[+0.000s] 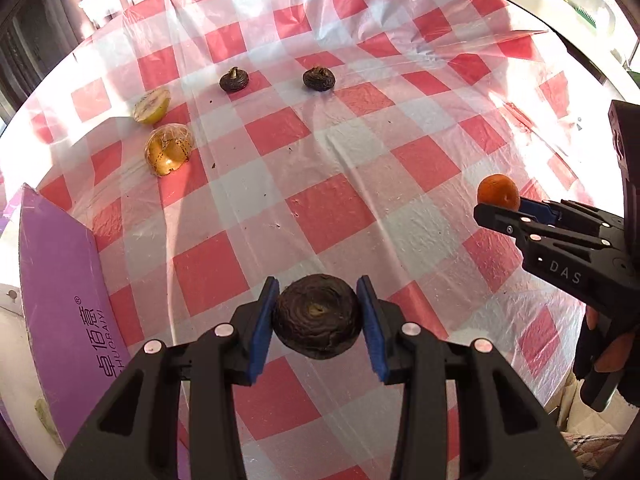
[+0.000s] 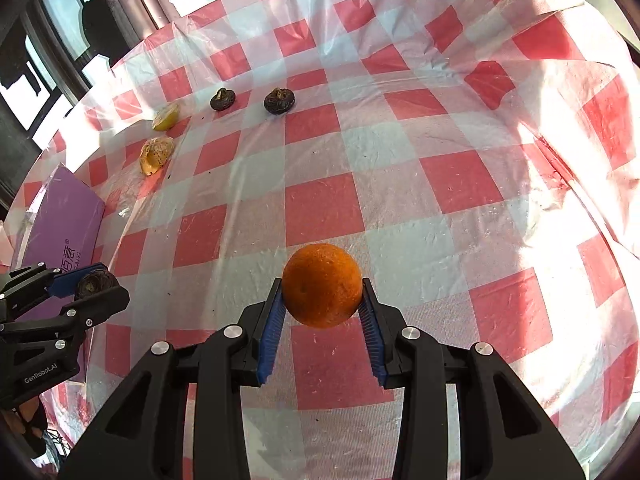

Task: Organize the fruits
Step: 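Carry the dark brown fruit and the orange in both tools over the box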

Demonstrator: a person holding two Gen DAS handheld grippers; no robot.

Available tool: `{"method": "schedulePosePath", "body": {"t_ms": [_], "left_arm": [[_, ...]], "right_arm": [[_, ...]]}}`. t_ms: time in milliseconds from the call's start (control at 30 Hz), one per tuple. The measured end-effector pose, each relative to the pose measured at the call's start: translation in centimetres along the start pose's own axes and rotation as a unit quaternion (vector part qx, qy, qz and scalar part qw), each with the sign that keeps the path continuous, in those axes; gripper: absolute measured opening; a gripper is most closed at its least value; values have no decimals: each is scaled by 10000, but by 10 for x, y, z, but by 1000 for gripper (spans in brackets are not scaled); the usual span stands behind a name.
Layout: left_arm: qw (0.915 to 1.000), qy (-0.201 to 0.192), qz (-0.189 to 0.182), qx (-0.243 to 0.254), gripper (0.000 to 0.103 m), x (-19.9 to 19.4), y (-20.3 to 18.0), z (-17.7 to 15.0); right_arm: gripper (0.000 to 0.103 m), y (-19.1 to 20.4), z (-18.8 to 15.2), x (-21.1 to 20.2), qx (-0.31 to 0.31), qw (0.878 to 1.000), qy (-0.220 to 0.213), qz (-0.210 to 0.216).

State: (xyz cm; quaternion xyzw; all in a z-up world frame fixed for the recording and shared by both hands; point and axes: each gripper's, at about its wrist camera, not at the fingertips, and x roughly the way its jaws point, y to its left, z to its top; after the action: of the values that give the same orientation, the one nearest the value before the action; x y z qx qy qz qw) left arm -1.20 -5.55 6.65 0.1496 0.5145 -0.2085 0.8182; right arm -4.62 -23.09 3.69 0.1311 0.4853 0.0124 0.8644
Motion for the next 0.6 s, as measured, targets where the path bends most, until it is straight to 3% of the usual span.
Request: {"method": "schedulePosePath", "body": {"t_ms": [600], "left_arm": [[9950,-947,-268,-180,40,-81,74,-11]], "right_arm": [[37,118,-17,-20,-474,9986,-128,174]]}}
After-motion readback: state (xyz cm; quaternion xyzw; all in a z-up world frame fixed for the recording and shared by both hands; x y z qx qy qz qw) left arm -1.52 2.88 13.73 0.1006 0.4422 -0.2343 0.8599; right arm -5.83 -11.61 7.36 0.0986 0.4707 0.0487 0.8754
